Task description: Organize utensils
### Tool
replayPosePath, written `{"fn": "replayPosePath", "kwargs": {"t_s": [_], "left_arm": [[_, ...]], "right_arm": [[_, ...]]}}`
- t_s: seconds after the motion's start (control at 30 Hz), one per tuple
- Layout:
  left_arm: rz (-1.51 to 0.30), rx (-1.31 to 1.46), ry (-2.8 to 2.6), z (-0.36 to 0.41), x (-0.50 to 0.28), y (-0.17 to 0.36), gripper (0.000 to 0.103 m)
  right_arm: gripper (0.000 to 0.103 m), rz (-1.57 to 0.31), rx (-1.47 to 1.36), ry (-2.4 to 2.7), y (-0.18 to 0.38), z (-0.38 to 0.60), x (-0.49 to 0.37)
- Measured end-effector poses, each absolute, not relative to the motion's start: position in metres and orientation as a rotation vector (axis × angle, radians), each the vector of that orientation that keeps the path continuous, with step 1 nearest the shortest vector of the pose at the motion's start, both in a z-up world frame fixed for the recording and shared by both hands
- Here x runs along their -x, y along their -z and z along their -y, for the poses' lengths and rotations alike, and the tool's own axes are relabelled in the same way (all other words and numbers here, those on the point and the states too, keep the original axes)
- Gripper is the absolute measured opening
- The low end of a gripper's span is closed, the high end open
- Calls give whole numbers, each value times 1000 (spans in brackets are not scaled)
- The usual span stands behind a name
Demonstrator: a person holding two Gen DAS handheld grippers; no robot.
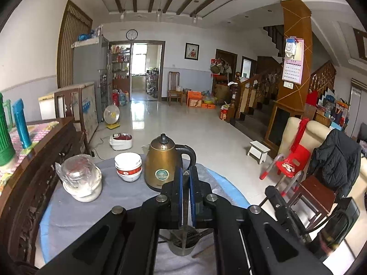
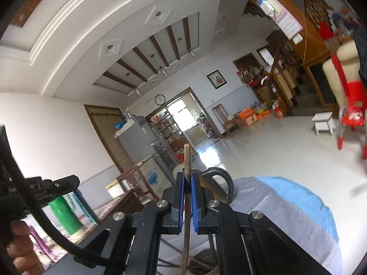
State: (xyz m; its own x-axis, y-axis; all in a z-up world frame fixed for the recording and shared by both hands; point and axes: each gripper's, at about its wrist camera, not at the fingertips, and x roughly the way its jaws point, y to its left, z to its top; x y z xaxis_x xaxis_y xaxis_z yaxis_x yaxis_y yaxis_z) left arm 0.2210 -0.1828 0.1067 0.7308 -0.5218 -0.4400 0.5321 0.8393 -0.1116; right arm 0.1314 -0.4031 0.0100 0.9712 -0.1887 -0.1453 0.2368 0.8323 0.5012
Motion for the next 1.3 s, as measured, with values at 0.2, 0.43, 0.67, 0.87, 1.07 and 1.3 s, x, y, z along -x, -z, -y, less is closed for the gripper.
{"fn": "replayPosePath", "kwargs": {"t_s": [0.2, 0.43, 0.67, 0.87, 1.07, 1.3], "left_arm": [[-469, 26, 567, 190, -237, -102, 6], [-462, 64, 547, 196, -252, -74, 6], [-494, 56, 495, 200, -266, -46, 6], [-527, 11, 509, 203, -258, -32, 6], [-528, -53, 521, 205, -242, -33, 6], [-528, -96, 544, 195, -223, -36, 6]], "right_arm": [[6, -74, -488, 323, -13, 398, -154], [6, -68, -420, 408, -4, 378, -172], [6, -127, -341, 384, 15, 353, -182], [6, -168, -327, 351, 20, 350, -177], [6, -220, -368, 318, 23, 362, -171], [8, -263, -407, 255, 29, 371, -158]]}}
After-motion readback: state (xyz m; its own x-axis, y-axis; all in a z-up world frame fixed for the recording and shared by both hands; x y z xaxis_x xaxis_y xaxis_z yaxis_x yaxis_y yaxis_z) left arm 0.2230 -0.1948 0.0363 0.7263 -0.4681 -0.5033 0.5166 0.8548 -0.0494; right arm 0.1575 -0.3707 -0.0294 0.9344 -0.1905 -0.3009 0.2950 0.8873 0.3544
